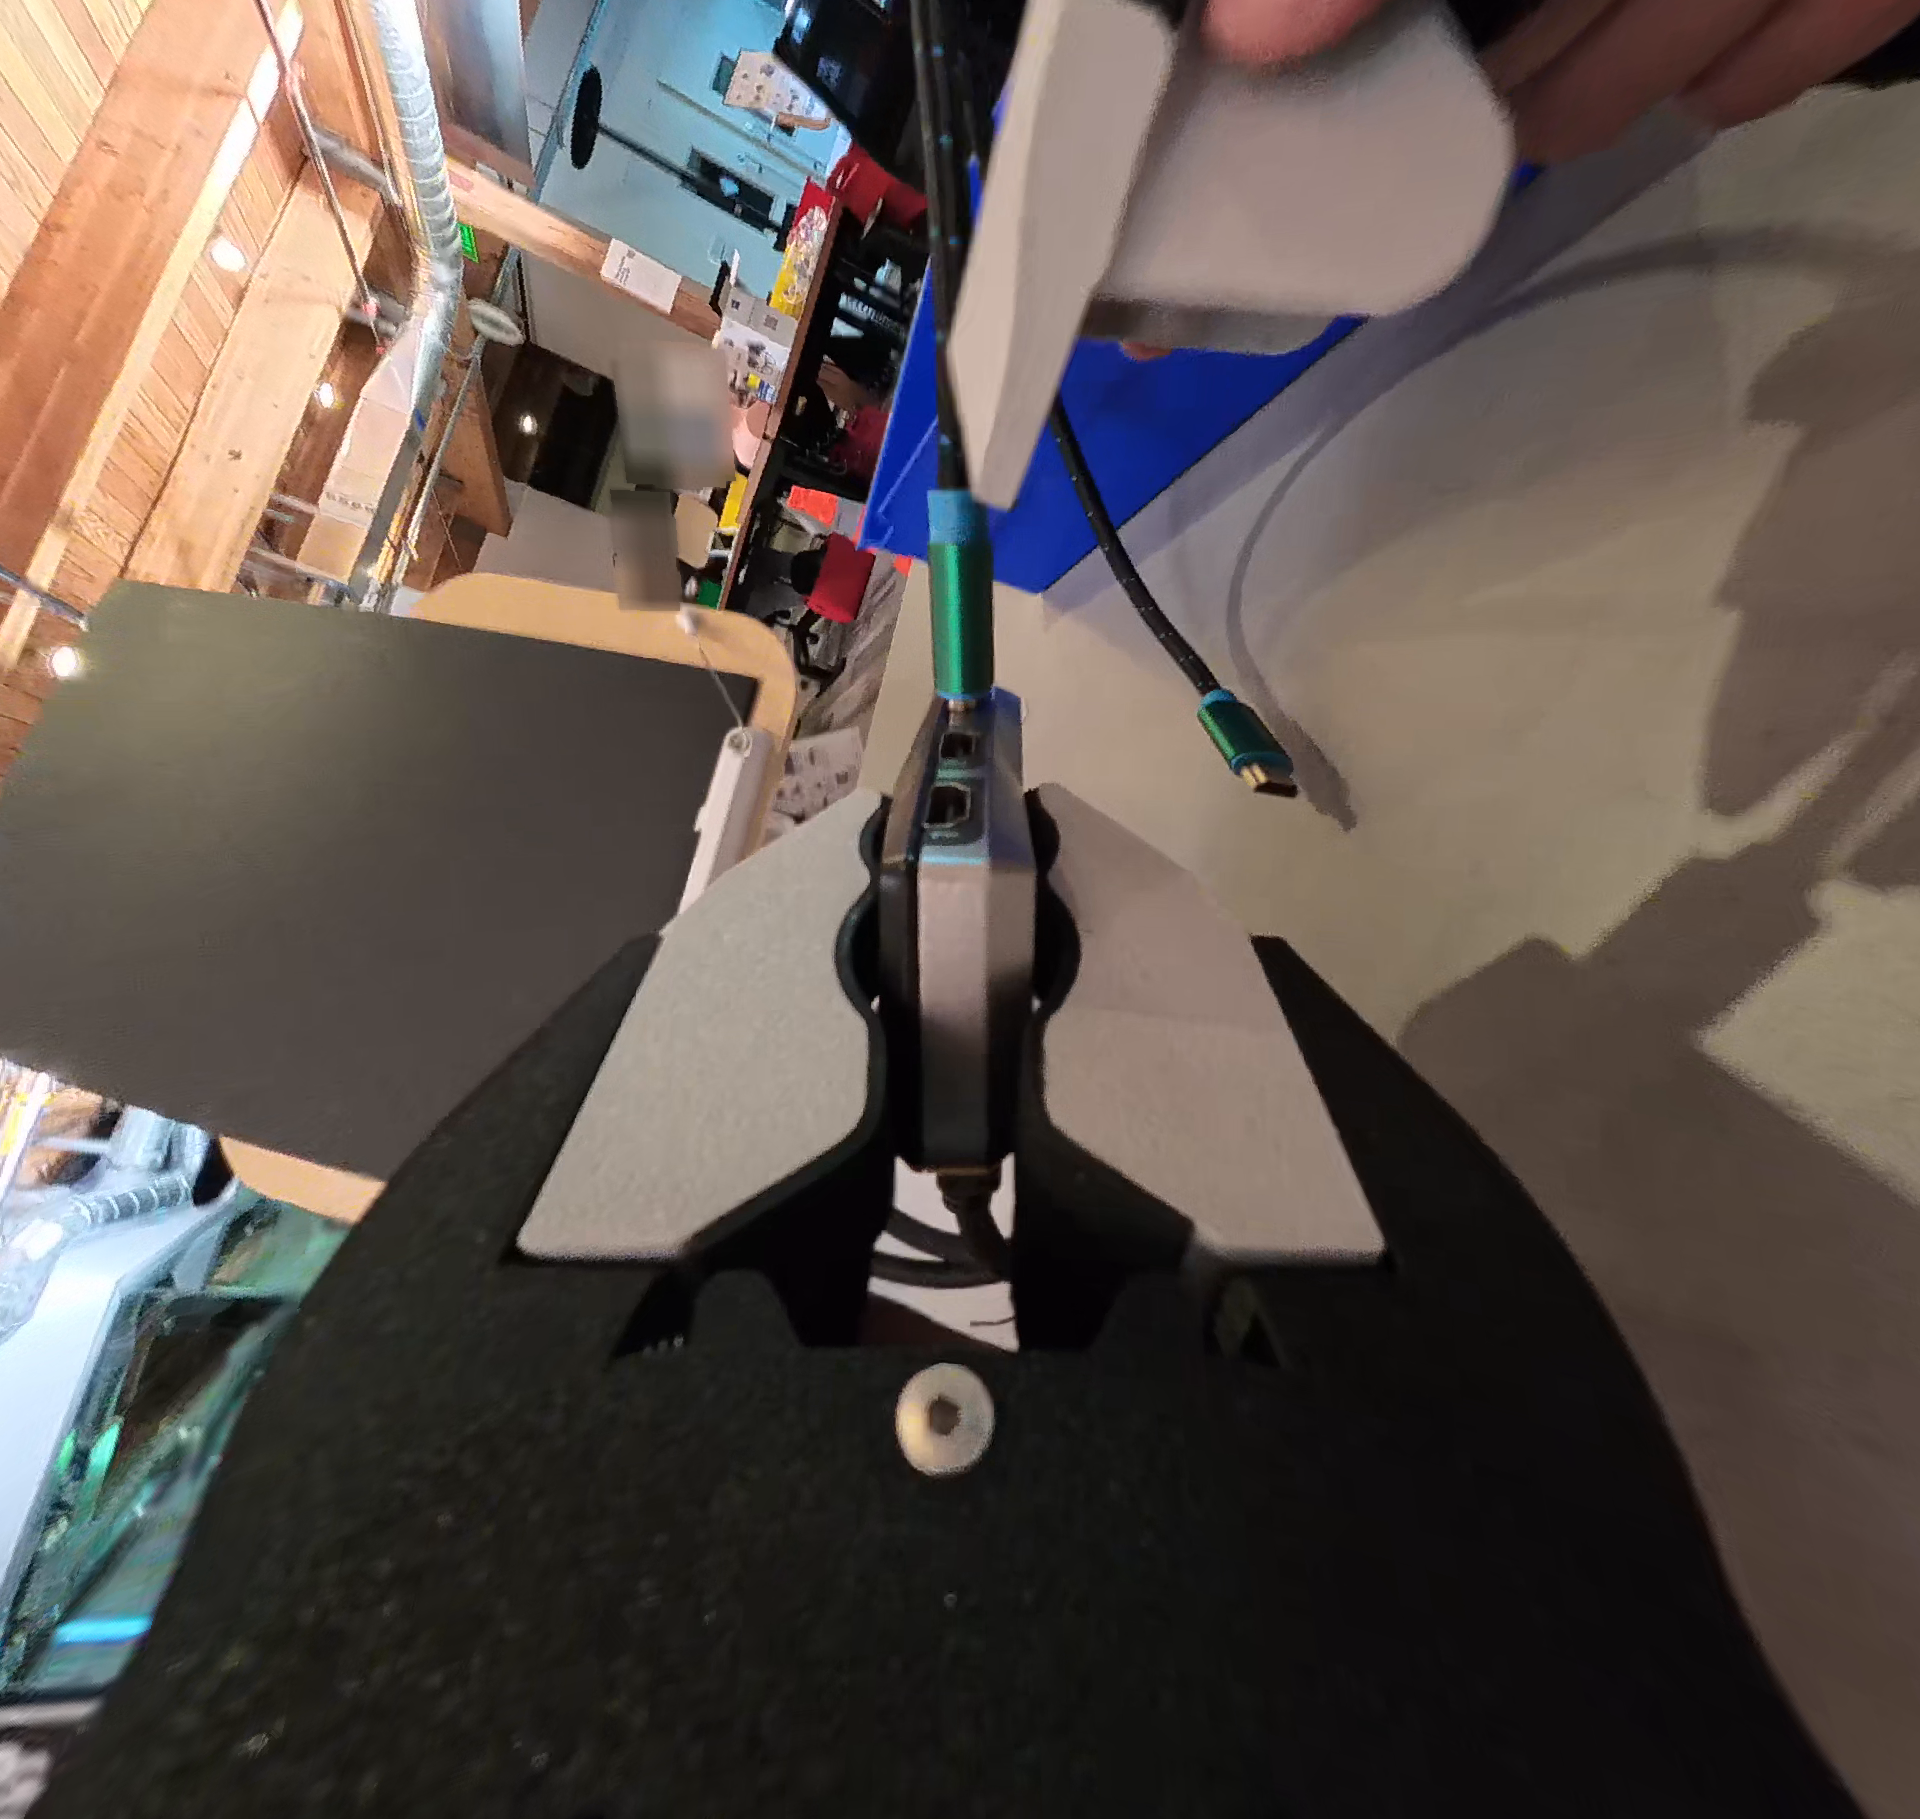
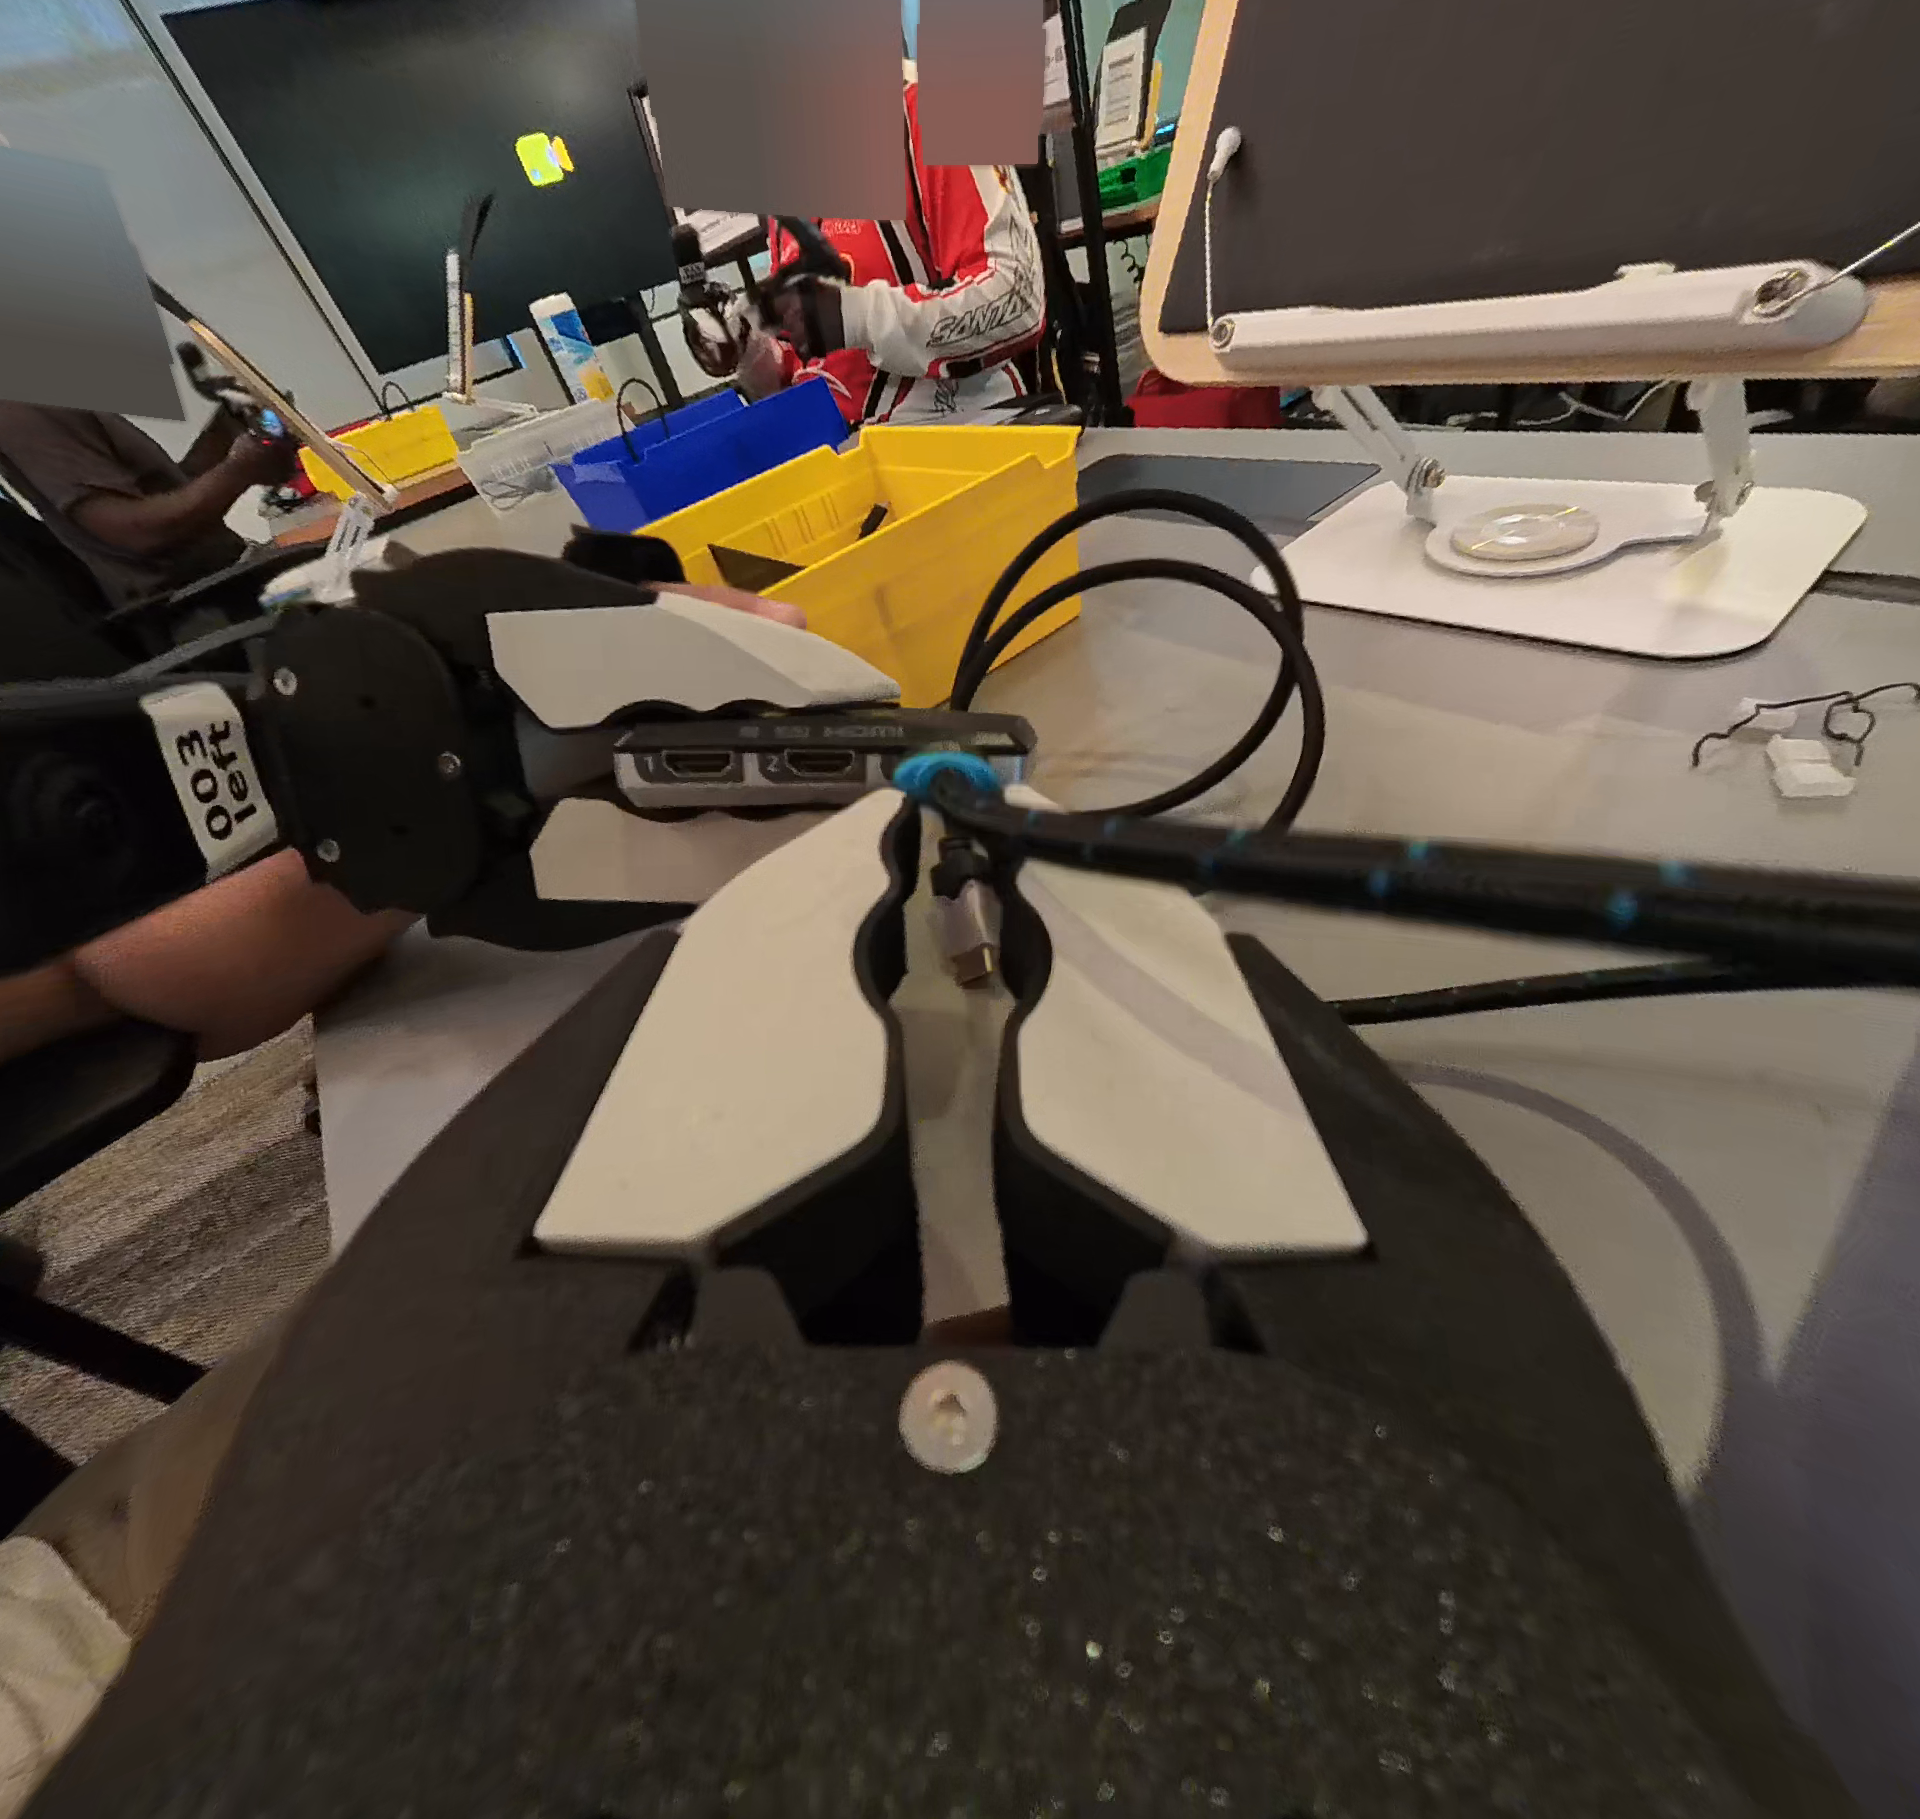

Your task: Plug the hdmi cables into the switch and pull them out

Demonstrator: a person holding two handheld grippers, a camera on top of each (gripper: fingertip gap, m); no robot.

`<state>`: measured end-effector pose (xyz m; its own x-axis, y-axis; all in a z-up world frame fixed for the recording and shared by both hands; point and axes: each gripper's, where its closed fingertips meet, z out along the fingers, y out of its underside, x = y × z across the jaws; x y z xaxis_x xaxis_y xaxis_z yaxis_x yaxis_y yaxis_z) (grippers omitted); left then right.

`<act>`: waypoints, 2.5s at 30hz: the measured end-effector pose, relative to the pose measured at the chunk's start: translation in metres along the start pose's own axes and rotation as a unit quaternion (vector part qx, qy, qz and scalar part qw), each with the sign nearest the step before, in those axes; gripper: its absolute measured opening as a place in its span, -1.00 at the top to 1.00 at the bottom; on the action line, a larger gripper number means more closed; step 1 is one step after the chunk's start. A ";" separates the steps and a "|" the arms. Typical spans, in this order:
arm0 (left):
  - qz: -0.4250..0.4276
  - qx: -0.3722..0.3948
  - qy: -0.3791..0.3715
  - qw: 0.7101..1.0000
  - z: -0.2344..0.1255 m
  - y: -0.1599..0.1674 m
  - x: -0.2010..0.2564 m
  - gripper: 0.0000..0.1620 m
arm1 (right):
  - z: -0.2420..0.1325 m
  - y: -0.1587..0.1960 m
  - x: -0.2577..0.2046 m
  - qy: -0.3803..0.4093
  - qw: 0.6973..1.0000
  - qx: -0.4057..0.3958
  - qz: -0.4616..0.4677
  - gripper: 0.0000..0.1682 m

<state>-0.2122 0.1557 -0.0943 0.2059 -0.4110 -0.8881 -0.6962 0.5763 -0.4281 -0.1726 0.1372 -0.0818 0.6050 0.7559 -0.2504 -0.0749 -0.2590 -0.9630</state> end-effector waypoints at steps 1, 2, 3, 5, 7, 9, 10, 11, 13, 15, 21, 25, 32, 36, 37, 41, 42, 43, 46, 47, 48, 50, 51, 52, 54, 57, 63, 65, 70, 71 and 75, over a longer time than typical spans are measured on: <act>-0.017 -0.007 -0.005 1.000 0.001 0.003 -0.005 0.72 | -0.001 -0.001 0.001 0.003 1.000 0.006 -0.007 0.81; -0.039 -0.013 -0.011 0.999 0.001 0.006 -0.011 0.72 | -0.003 -0.003 0.000 0.001 1.000 0.014 -0.012 0.77; -0.069 -0.017 -0.017 0.997 0.000 0.009 -0.019 0.72 | -0.004 -0.005 0.000 -0.001 1.000 0.020 -0.013 0.75; -0.150 -0.009 -0.024 0.988 -0.004 0.013 -0.039 0.72 | -0.004 -0.007 0.000 -0.010 1.000 0.025 -0.009 0.73; -0.238 0.018 -0.008 0.971 -0.011 0.012 -0.056 0.73 | 0.000 -0.010 0.000 -0.025 1.000 0.016 0.000 0.67; -0.318 0.053 0.011 0.947 -0.020 0.010 -0.073 0.73 | 0.003 -0.016 0.005 -0.026 1.000 0.001 -0.008 0.62; -0.354 0.069 0.024 0.932 -0.025 0.009 -0.081 0.73 | 0.003 -0.022 0.011 -0.016 1.000 -0.001 -0.018 0.61; -0.388 0.087 0.036 0.917 -0.030 0.008 -0.089 0.73 | 0.002 -0.029 0.017 -0.006 1.000 0.003 -0.023 0.61; -0.457 0.120 0.066 0.879 -0.041 0.006 -0.101 0.73 | 0.003 -0.043 0.023 -0.011 1.000 0.006 -0.012 0.54; -0.509 0.149 0.094 0.843 -0.050 -0.001 -0.109 0.73 | 0.010 -0.048 0.025 -0.023 1.000 -0.019 0.007 0.41; -0.571 0.216 0.156 0.776 -0.066 -0.035 -0.113 0.73 | 0.031 -0.061 -0.034 -0.172 0.984 -0.018 0.046 0.27; -0.598 0.264 0.206 0.728 -0.071 -0.063 -0.107 0.73 | 0.021 -0.087 -0.079 -0.257 0.965 0.027 0.039 0.41; -0.588 0.266 0.227 0.730 -0.068 -0.089 -0.092 0.69 | 0.002 -0.096 -0.094 -0.286 0.957 0.015 0.034 0.69; -0.601 0.236 0.196 0.738 -0.070 -0.075 -0.100 0.51 | -0.006 -0.106 -0.082 -0.255 0.967 0.019 0.017 0.77; -0.604 0.231 0.176 0.742 -0.073 -0.068 -0.103 0.50 | -0.008 -0.112 -0.078 -0.249 0.968 0.020 0.007 0.77; -0.609 0.174 0.099 0.767 -0.084 -0.031 -0.085 0.59 | -0.017 -0.167 -0.050 -0.216 0.975 0.034 -0.045 0.77; -0.608 0.156 0.088 0.774 -0.086 -0.024 -0.074 0.63 | -0.021 -0.186 -0.040 -0.211 0.975 0.042 -0.056 0.78; -0.606 0.141 0.083 0.778 -0.088 -0.018 -0.062 0.65 | -0.026 -0.207 -0.028 -0.203 0.975 0.049 -0.071 0.77; -0.596 0.104 0.092 0.791 -0.094 -0.011 -0.028 0.68 | -0.040 -0.264 0.019 -0.175 0.976 0.067 -0.112 0.76; -0.587 0.095 0.095 0.798 -0.095 -0.011 -0.020 0.67 | -0.044 -0.278 0.037 -0.168 0.976 0.071 -0.118 0.76; -0.577 0.089 0.094 0.807 -0.096 -0.011 -0.014 0.68 | -0.046 -0.288 0.056 -0.157 0.977 0.076 -0.125 0.76; -0.551 0.083 0.098 0.825 -0.097 -0.015 -0.005 0.70 | -0.048 -0.296 0.096 -0.135 0.977 0.093 -0.139 0.76; -0.537 0.078 0.102 0.833 -0.095 -0.017 0.000 0.70 | -0.047 -0.291 0.118 -0.129 0.978 0.097 -0.134 0.76; -0.526 0.075 0.103 0.841 -0.093 -0.019 0.003 0.70 | -0.045 -0.281 0.139 -0.125 0.980 0.098 -0.120 0.77; -0.513 0.072 0.111 0.848 -0.091 -0.022 0.009 0.71 | -0.041 -0.252 0.184 -0.102 0.985 0.095 -0.102 0.77; -0.514 0.068 0.122 0.846 -0.087 -0.023 0.016 0.71 | -0.039 -0.201 0.238 -0.053 0.993 0.062 -0.086 0.77; -0.525 0.057 0.136 0.838 -0.080 -0.016 0.026 0.73 | -0.052 -0.132 0.293 0.019 0.997 -0.058 -0.047 0.77; -0.531 0.054 0.146 0.833 -0.077 -0.016 0.030 0.73 | -0.054 -0.105 0.304 0.036 0.989 -0.130 -0.052 0.77; -0.525 0.055 0.157 0.835 -0.074 -0.022 0.035 0.73 | -0.053 -0.051 0.312 0.067 0.952 -0.291 -0.072 0.79; -0.523 0.057 0.158 0.836 -0.074 -0.023 0.035 0.73 | -0.053 -0.042 0.315 0.079 0.942 -0.319 -0.073 0.79; -0.521 0.059 0.163 0.836 -0.076 -0.026 0.037 0.73 | -0.052 -0.011 0.323 0.094 0.913 -0.395 -0.035 0.79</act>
<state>-0.2382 0.0716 -0.1032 0.4469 -0.8924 0.0623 -0.1785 -0.1572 -0.9713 0.0648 0.3526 -0.1465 0.7170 0.6901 -0.0984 0.5192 -0.6229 -0.5852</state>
